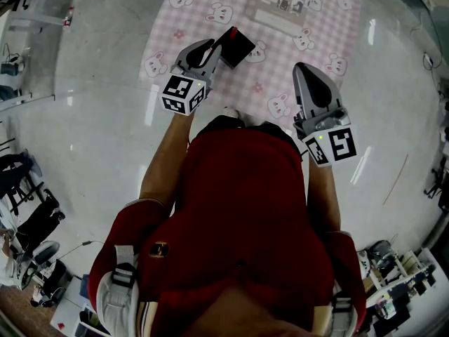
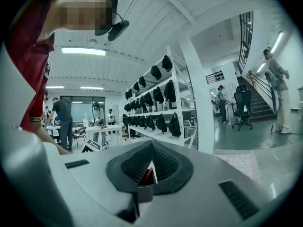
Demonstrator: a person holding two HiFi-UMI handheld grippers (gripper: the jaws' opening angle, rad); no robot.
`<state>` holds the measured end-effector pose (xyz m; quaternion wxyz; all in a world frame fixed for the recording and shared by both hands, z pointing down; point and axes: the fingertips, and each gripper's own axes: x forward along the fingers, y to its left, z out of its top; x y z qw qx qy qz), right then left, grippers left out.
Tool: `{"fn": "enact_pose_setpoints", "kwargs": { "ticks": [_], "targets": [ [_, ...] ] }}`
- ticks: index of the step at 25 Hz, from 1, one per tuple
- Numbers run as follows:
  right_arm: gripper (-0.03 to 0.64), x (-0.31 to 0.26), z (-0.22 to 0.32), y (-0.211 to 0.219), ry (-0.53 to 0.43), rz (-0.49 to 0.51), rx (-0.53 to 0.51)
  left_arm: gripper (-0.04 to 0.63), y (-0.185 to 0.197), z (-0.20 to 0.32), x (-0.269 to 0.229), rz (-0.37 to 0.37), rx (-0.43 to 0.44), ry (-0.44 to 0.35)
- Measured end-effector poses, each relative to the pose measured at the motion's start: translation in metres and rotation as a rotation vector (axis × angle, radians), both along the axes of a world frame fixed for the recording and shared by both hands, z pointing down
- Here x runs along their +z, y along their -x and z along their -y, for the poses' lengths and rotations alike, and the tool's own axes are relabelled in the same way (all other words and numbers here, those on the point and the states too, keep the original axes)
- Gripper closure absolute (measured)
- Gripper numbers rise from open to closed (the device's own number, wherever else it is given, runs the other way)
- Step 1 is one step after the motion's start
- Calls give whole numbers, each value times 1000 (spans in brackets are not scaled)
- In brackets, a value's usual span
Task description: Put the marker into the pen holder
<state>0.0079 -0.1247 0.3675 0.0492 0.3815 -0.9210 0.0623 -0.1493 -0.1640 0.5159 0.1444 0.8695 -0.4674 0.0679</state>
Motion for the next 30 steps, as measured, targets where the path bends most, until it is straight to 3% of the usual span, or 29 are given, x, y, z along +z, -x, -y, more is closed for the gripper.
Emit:
{"fn": "enact_pose_setpoints", "kwargs": {
  "ticks": [13,18,30],
  "targets": [
    [618,2,4,-1,2,19,-12,552,-1,-1,-29,-14,-17,-78],
    [618,-1,6,0,6,36,-14,585,-1,-9,-56,-27,-20,-140],
    [618,-7,7,2,-14,26,-29,588,-12,-24,-111,-53,2,-230]
  ]
}}
